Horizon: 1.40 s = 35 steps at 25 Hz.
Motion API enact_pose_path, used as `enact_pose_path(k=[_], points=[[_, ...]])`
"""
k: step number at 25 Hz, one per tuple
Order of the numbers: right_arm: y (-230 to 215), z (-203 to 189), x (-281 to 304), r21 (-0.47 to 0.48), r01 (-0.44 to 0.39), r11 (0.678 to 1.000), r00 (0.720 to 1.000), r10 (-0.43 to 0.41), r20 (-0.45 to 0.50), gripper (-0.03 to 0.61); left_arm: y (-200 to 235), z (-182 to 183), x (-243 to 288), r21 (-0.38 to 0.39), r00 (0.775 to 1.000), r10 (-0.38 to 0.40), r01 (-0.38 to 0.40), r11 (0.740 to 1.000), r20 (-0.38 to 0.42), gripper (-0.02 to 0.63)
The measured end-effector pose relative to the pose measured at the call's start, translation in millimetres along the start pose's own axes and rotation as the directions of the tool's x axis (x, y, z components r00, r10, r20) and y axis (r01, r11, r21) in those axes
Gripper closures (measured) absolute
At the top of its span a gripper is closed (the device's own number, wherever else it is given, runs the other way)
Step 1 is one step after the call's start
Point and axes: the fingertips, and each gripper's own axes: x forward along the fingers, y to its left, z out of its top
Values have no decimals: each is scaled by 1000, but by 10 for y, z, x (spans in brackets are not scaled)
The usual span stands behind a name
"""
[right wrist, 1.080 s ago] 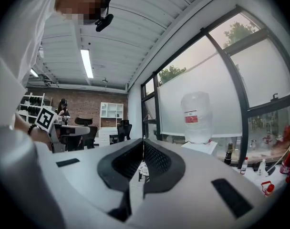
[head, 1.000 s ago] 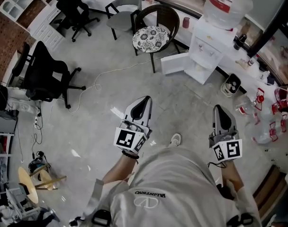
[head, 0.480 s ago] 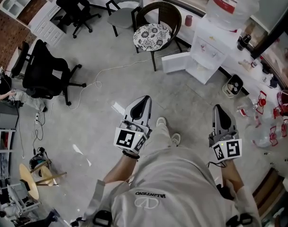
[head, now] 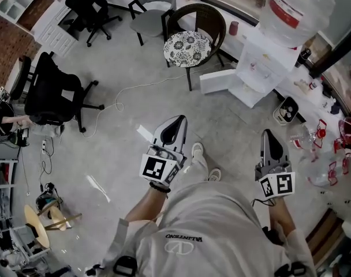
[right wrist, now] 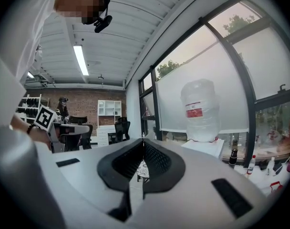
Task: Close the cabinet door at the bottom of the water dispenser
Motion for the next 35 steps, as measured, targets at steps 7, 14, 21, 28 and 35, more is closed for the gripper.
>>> enact_pose_path(k=[7,14,21,28,35], points=[[86,44,598,-9,-1,1000,1000,1,3,563,461,54,349,-18,1000,-21,21,1000,9,611],[133,119,1135,-25,1,1000,1000,-1,16,563,814,68,671,-6,998,-58,59,998,12,611],[211,109,1491,-29,-5,1000,1000,6,12,563,1040,-39,907,-14,995,-96,96,995,-20,611],[194,49,1738,-61,-47,997,999,47,-2,561,1025,-200,1157,-42,993,-102,100,994,-54,611],[-25,-303,2119,-16,-68,998,998,68,18,561,992,-596,1579,-9,994,-96,96,995,-42,611]])
